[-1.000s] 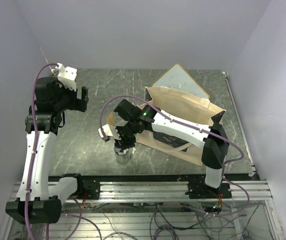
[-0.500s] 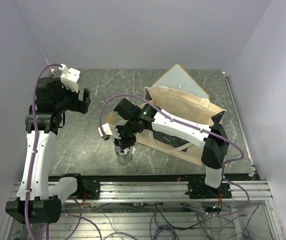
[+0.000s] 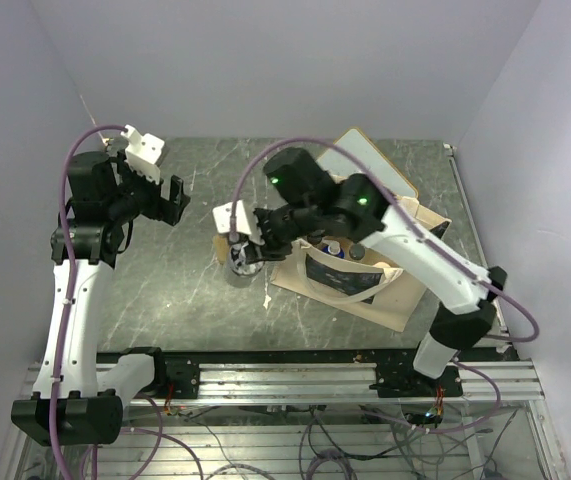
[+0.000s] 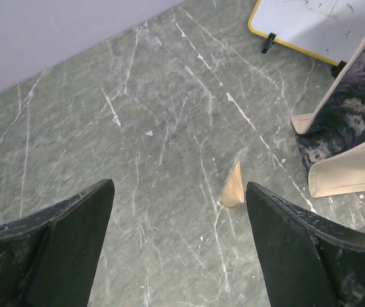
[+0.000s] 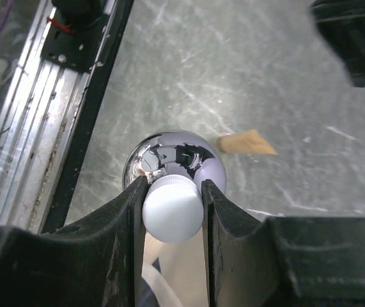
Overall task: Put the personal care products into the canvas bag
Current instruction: Pick up the care product from the center of the board, then place the care product in the canvas bag.
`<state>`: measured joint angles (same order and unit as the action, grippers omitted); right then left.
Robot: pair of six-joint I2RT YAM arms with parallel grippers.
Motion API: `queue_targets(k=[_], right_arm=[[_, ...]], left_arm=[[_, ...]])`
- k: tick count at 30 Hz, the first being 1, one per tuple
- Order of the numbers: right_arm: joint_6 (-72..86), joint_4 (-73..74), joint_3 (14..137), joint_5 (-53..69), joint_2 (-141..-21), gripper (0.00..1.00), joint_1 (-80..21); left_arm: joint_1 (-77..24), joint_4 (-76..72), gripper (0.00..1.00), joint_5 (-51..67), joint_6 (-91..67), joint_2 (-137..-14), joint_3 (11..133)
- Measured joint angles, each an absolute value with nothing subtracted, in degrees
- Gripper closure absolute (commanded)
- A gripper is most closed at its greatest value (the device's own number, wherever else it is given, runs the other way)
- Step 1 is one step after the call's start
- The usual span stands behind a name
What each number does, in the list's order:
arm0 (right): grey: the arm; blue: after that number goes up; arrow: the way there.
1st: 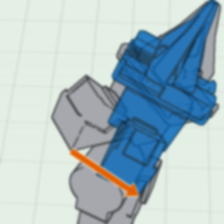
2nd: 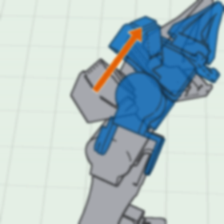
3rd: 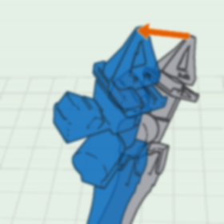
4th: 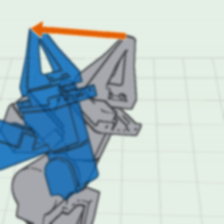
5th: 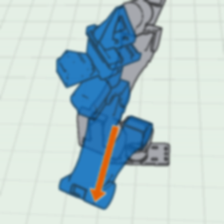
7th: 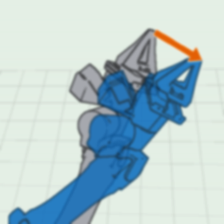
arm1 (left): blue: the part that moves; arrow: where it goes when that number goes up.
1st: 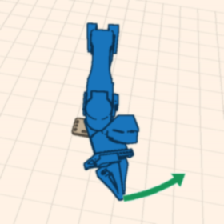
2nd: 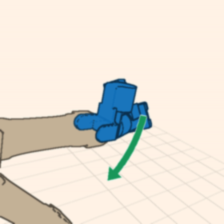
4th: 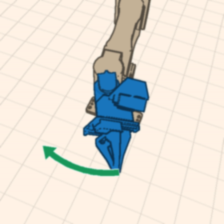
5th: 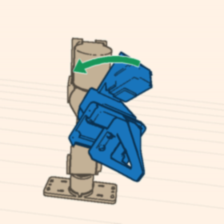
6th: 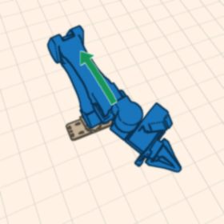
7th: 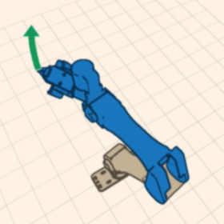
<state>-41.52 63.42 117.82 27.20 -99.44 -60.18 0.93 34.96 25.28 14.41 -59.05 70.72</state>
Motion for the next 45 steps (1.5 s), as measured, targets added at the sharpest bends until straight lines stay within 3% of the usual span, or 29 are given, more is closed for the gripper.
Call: queue_targets(k=[10, 19, 33, 45], right_arm=[[-37.98, 66.39, 127.79, 20.14, -88.86, 1.0, -58.83], [-35.68, 68.1, 127.55, 19.7, -81.14, 1.0, -46.09], [-35.18, 68.62, 114.34, 23.66, -70.28, 1.0, -23.51], [-34.98, 70.61, 104.05, 27.66, -64.62, 1.0, -13.23]], left_arm=[[-0.08, 32.08, 0.08, 28.16, 12.14, -61.01, 70.83], [-13.5, 32.21, 0.08, 25.82, 12.29, -64.6, 72.51], [-32.62, 28.47, 0.11, 24.18, 9.34, -76.9, 85.86], [-47.24, 28.49, 0.19, 24.71, 10.09, -87.94, 98.85]])
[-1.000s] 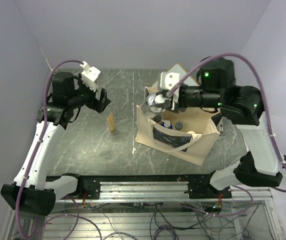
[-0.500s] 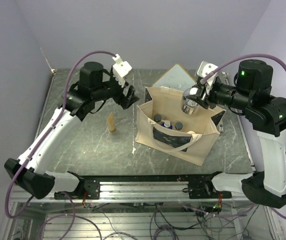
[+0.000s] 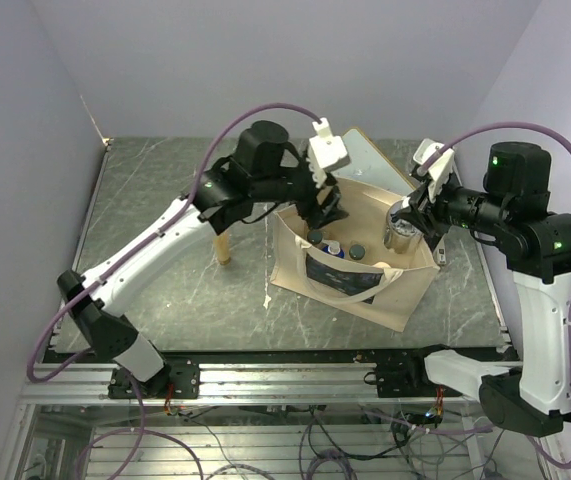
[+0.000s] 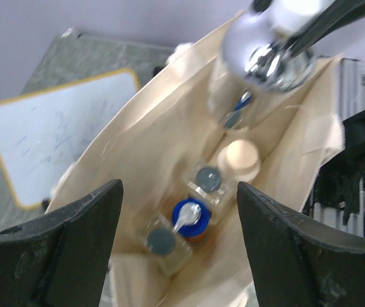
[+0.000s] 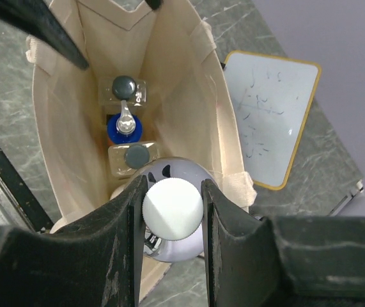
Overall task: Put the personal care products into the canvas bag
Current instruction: Place the care product in the canvas bag.
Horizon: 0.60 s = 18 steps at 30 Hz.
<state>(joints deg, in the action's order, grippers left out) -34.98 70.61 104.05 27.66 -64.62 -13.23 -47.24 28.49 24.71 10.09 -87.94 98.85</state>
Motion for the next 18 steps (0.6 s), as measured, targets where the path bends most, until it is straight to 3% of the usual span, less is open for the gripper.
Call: queue_targets(k=[7, 18], right_arm=[[-34.35, 72.36, 103.7, 28.1, -64.18, 1.0, -10.98], [-33.5, 73.41, 103.42, 27.07, -63.79, 1.0, -9.1]], left_arm=[[-54.28, 26.06, 0.23, 28.32, 9.98, -98.08, 106.1], [-57.14, 20.58, 0.3, 33.85, 4.67, -109.47, 109.34]])
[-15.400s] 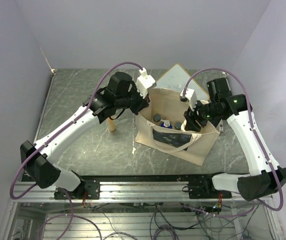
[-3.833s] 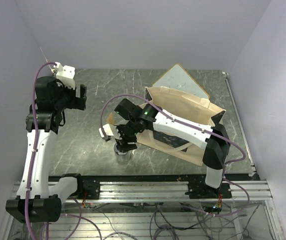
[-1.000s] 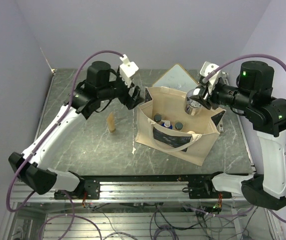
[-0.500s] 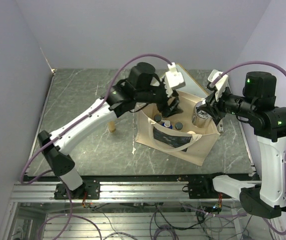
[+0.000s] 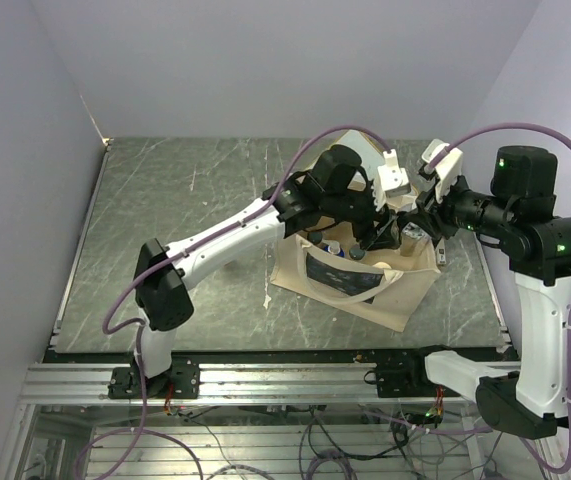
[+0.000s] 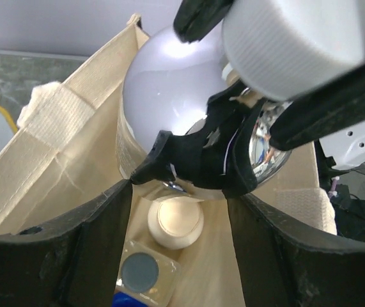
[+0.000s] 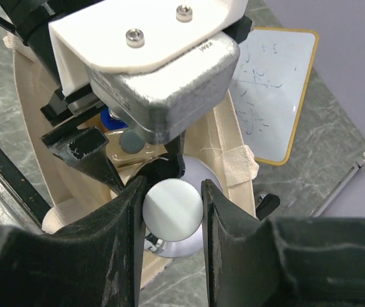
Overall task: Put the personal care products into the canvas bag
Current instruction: Place the care product in the canvas bag.
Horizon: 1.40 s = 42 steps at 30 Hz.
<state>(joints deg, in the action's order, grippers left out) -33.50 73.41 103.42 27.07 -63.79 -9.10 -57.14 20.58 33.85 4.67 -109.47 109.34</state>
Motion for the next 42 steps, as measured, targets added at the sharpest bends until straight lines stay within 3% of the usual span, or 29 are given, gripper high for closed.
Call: queue_targets(k=[13, 34, 42], right_arm=[[-33.26, 73.34, 99.26, 23.83, -61.78, 1.0, -8.4], [-30.63, 72.25, 87.83, 19.33, -59.37, 1.0, -4.75], [-30.89, 73.73, 88.18, 18.31, -61.28, 1.0, -4.49]], left_arm=[[-58.59, 16.47, 0.38, 39.64, -2.2, -115.07, 111.42], [-58.74, 17.04, 0.22, 40.73, 5.63, -112.81, 106.06], [-59.53, 16.82, 0.25, 40.25, 7.94, -109.47, 105.86]])
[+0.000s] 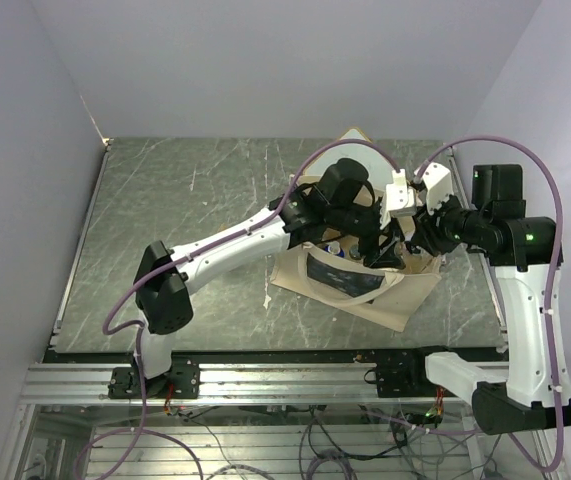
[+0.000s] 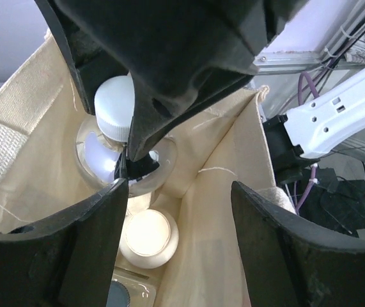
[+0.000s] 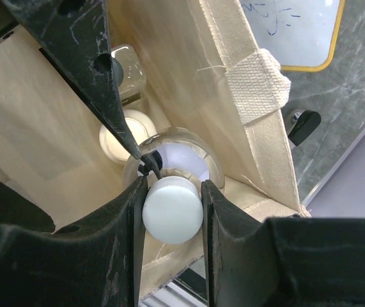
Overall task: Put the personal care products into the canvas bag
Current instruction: Place the care product in the canvas bag.
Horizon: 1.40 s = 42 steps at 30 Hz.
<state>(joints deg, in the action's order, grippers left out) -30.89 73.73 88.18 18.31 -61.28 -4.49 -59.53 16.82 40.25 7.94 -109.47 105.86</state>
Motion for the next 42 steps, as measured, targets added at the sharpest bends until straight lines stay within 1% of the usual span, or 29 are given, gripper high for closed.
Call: queue_targets(k=[9, 17, 21, 27, 35, 42], right_arm=[[-30.5, 74.63, 89.65, 16.8, -61.78, 1.0, -3.84], [-30.22, 75.11, 90.59, 16.1, -62.72, 1.0, -3.42], [-29.98, 75.48, 90.65, 15.92, -63.37, 1.0, -3.09], [-29.23, 75.4, 89.58, 15.62, -63.35, 1.0, -2.87], [-27.18, 71.83, 82.06, 15.75, -61.32, 1.0, -2.46], [-27.73, 71.59, 80.86, 15.88, -61.54, 1.0, -2.48]], left_arm=[[-59.75, 13.5, 0.28, 37.58, 5.5, -111.74, 107.81], [-59.99, 10.55, 0.38, 37.93, 4.19, -112.99, 107.87], [-59.94, 9.39, 0.4, 38.09, 3.46, -113.84, 107.96], [-59.92, 8.8, 0.42, 38.48, 2.76, -114.45, 107.94], [-59.81, 8.75, 0.42, 38.57, 3.01, -114.98, 105.27], [-59.64, 7.6, 0.41, 39.0, 3.16, -114.98, 103.35]])
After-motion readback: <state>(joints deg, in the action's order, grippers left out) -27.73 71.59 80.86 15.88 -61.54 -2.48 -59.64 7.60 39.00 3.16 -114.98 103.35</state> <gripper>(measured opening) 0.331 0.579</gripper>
